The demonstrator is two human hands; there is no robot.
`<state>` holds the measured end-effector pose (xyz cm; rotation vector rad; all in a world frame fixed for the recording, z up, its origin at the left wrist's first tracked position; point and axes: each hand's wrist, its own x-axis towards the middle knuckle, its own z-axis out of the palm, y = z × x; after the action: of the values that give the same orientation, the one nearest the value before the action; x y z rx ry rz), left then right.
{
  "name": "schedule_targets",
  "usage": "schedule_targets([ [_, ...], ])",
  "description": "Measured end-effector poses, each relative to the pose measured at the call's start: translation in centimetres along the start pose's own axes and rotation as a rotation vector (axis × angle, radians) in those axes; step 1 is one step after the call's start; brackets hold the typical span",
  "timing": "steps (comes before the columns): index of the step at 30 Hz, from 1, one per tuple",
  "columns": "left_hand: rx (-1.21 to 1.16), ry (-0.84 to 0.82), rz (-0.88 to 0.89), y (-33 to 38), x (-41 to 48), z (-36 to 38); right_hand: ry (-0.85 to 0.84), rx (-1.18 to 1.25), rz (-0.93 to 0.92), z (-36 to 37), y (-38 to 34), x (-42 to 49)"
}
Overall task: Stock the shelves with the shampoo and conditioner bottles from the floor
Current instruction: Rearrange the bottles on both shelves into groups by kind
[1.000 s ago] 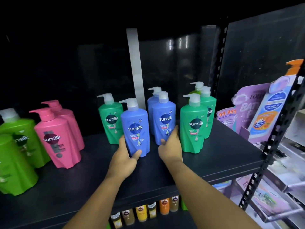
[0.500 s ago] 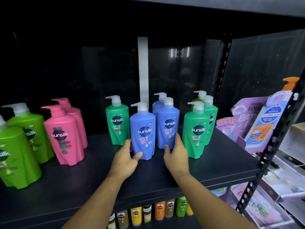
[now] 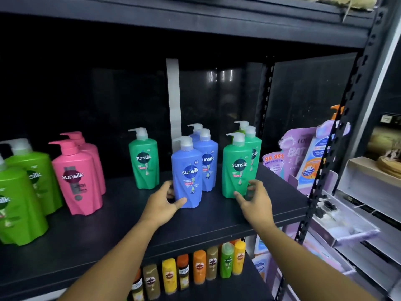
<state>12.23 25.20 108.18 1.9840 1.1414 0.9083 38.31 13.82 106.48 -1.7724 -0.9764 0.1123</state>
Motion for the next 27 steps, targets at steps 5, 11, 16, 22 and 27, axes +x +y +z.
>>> schedule_targets([
  [5, -0.020, -0.026, -0.004, 1.7, -0.3, 2.4, -0.182, 0.069, 0.064, -0.4, -0.9, 2.6],
  [11, -0.008, -0.032, 0.013, 2.9, -0.3, 5.6, -0.247, 0.193, 0.017, -0.6, -1.2, 4.5],
  [16, 0.077, -0.066, 0.014, 2.2, -0.2, 5.5, -0.254, 0.241, -0.025, -0.9, 0.1, 4.5],
  [22, 0.102, -0.001, -0.078, 3.0, 0.1, 6.5, -0.213, 0.268, -0.029, -1.1, 1.1, 4.2],
  [27, 0.060, 0.067, -0.166, 4.4, 0.3, 8.4, -0.214, 0.299, -0.012, -1.0, 1.4, 4.3],
])
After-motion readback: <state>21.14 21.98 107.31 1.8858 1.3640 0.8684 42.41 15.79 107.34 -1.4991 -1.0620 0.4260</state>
